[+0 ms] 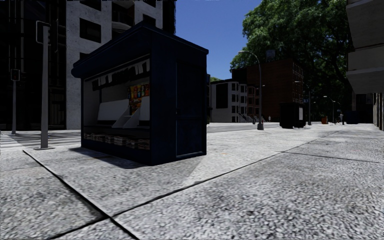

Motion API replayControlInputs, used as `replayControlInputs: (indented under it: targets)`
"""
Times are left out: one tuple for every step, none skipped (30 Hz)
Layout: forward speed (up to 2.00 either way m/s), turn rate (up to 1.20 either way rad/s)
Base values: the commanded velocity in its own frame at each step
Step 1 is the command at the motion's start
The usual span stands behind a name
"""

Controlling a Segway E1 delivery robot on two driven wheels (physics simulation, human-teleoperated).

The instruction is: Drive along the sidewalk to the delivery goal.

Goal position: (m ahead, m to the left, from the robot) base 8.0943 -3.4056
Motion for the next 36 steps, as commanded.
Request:
replayControlInputs:
  targets:
    - [2.0, -0.8]
    - [2.0, -0.8]
    - [2.0, -0.8]
    - [2.0, -0.8]
    - [2.0, -0.8]
    - [2.0, -0.8]
    - [2.0, -0.8]
    - [2.0, -0.8]
    - [2.0, -0.8]
    - [2.0, -0.8]
    - [2.0, -0.8]
    - [2.0, -0.72]
    - [2.0, -0.72]
    - [2.0, 0.0]
    - [2.0, 0.0]
    - [2.0, 0.0]
    - [2.0, 0.0]
    - [2.0, 0.0]
    - [2.0, 0.0]
    - [2.0, 0.0]
    - [2.0, 0.0]
    - [2.0, 0.0]
    - [2.0, 0.0]
    - [2.0, 0.0]
    - [2.0, 0.0]
    - [2.0, 0.0]
    - [2.0, 0.0]
    - [2.0, 0.0]
    - [2.0, 0.0]
    - [2.0, 0.0]
    - [2.0, 0.0]
    - [2.0, 0.0]
    - [2.0, 0.0]
    - [2.0, 0.0]
    - [2.0, 0.0]
    - [2.0, 0.0]
